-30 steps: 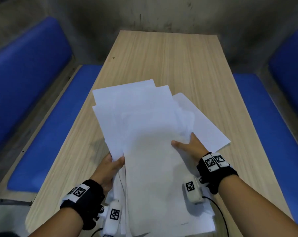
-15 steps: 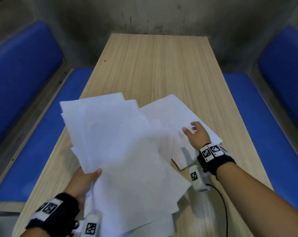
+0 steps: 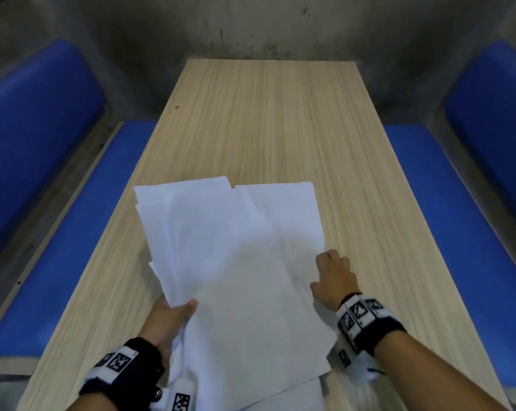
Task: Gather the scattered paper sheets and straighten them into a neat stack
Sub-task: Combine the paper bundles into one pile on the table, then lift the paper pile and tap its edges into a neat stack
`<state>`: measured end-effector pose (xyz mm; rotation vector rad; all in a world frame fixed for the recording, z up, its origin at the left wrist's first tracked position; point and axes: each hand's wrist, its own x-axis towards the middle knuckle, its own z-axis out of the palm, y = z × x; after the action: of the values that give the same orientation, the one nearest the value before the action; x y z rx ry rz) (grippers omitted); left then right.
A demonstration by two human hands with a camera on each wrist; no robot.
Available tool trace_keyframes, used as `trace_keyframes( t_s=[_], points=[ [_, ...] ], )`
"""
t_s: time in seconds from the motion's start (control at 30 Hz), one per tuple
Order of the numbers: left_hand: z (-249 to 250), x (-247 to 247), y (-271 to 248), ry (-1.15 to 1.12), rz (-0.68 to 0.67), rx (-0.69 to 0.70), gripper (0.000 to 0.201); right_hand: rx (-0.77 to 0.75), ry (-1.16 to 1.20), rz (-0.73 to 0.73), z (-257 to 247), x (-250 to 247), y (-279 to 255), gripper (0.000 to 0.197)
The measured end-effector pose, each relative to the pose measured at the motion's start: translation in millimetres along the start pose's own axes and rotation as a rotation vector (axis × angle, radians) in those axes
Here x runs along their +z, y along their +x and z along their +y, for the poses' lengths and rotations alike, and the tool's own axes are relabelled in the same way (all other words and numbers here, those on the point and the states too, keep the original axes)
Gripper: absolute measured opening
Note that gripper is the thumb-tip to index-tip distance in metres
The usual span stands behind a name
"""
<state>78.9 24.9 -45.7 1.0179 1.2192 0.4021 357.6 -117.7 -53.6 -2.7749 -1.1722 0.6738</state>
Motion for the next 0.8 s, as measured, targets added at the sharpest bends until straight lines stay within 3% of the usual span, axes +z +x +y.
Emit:
trace_keyframes(
  t_s=[0.1, 0.17, 0.27, 0.33, 0.43, 0.5, 0.6, 0.73, 0.8],
  points=[
    [-1.4, 14.4, 6.4, 0.036, -0.043, 0.041, 0.045, -0.068, 0.292, 0.033, -5.9, 11.1, -13.3, 0.027],
    [-0.6, 16.8, 12.3, 0.091, -0.065, 0.075, 0.06, 0.028, 0.543, 0.031, -7.2, -0.2, -13.4, 0.025],
    [4.1, 15.9, 23.4, 0.248, -0.067, 0.112, 0.062, 0.175, 0.827, -0.028, -7.8, -17.0, -7.6, 0.054],
    [13.4, 20.9, 26.2, 0.421, -0.112, 0.135, 0.045, 0.174, 0.851, -0.09, -16.5, -19.9, -9.0, 0.073],
    [29.6, 34.6, 21.8, 0.449, -0.233, 0.126, 0.048, 0.141, 0.8, -0.155, -32.1, -7.7, -13.1, 0.082],
    [33.7, 37.6, 21.8, 0.326, -0.27, 0.107, 0.048, 0.179, 0.85, -0.134, -32.8, -5.4, -11.7, 0.076],
    [33.7, 41.7, 21.8, 0.136, -0.213, 0.022, 0.036, 0.264, 0.942, -0.075, -27.2, -12.2, -11.2, 0.058],
    [27.8, 48.3, 22.5, 0.08, -0.186, -0.022, 0.041, 0.171, 0.94, -0.064, -32.0, -14.0, -17.8, 0.048],
    [34.7, 53.2, 16.4, 0.143, -0.188, 0.034, 0.042, 0.113, 0.951, 0.003, -36.9, -19.8, -19.6, 0.046]
  ],
)
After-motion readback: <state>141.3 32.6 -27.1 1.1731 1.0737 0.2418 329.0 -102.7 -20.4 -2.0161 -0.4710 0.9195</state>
